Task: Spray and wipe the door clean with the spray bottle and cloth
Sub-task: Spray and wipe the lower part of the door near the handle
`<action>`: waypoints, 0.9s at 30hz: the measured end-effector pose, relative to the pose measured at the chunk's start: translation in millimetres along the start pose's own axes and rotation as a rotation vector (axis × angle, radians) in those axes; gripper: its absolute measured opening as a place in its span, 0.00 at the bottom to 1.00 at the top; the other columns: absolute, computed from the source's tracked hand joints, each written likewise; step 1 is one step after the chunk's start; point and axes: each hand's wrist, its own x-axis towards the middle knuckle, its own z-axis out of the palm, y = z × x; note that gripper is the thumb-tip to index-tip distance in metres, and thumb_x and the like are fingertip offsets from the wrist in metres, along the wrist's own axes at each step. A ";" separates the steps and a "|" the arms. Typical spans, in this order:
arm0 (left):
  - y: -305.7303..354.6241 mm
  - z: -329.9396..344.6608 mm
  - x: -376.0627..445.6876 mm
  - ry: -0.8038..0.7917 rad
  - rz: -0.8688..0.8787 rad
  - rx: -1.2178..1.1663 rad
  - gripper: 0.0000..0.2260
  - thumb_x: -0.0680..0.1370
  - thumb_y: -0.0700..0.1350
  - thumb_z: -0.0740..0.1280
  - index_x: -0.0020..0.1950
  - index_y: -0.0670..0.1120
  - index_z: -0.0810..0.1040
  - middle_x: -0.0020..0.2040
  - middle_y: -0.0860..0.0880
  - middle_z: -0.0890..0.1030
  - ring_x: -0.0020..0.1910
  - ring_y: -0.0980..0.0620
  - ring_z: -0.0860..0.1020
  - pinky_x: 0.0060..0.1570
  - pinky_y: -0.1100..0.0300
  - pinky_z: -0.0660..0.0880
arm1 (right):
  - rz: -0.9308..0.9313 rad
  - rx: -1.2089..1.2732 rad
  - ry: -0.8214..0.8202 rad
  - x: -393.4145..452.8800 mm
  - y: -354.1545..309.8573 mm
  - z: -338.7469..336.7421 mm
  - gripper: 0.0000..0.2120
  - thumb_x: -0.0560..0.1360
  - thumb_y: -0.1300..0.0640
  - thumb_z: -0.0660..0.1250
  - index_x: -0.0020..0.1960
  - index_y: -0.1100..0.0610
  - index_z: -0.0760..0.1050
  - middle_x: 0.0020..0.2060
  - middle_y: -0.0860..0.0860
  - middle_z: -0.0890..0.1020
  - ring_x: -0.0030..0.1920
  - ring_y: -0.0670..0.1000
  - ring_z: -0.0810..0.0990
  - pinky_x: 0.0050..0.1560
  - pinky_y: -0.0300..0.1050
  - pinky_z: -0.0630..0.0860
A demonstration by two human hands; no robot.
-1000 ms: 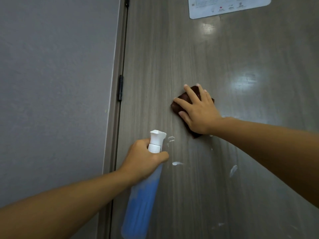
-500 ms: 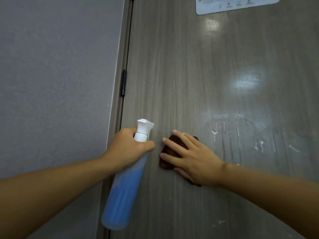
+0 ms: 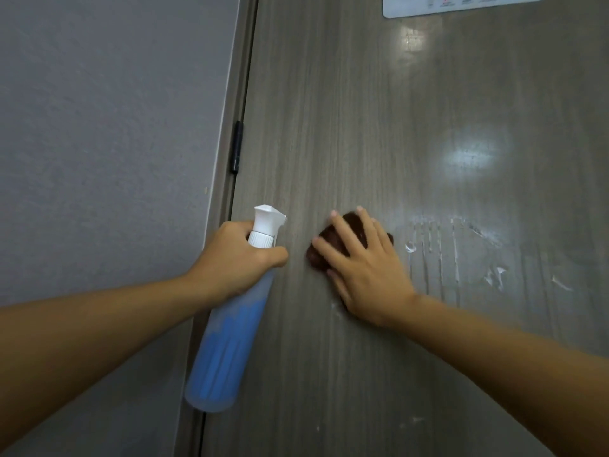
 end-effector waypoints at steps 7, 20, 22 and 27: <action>3.8 2.1 -2.3 -0.034 -0.007 -0.011 0.13 0.61 0.51 0.71 0.30 0.48 0.69 0.25 0.55 0.71 0.25 0.58 0.68 0.28 0.59 0.66 | -0.504 -0.122 -0.103 -43.3 13.2 8.1 0.27 0.81 0.41 0.61 0.78 0.44 0.65 0.81 0.56 0.61 0.79 0.69 0.59 0.79 0.66 0.58; -6.6 4.0 -2.1 -0.032 -0.014 0.014 0.17 0.61 0.52 0.71 0.35 0.40 0.73 0.29 0.49 0.74 0.28 0.54 0.71 0.31 0.55 0.68 | 0.254 0.019 0.048 53.8 6.9 1.4 0.29 0.81 0.41 0.56 0.80 0.49 0.60 0.82 0.60 0.51 0.80 0.72 0.45 0.79 0.70 0.48; -6.6 3.7 -1.4 -0.019 -0.013 0.016 0.19 0.61 0.53 0.71 0.37 0.37 0.74 0.30 0.47 0.75 0.30 0.52 0.72 0.33 0.53 0.69 | 0.134 0.022 0.035 34.9 -2.2 4.2 0.30 0.80 0.42 0.57 0.80 0.49 0.61 0.82 0.60 0.52 0.80 0.72 0.46 0.79 0.70 0.48; -4.7 2.0 0.2 0.008 -0.005 0.017 0.19 0.61 0.52 0.71 0.37 0.37 0.74 0.28 0.49 0.74 0.29 0.52 0.71 0.33 0.52 0.68 | -0.248 -0.010 -0.051 -33.7 -19.1 15.2 0.30 0.80 0.41 0.61 0.79 0.48 0.64 0.81 0.60 0.58 0.79 0.72 0.53 0.78 0.69 0.53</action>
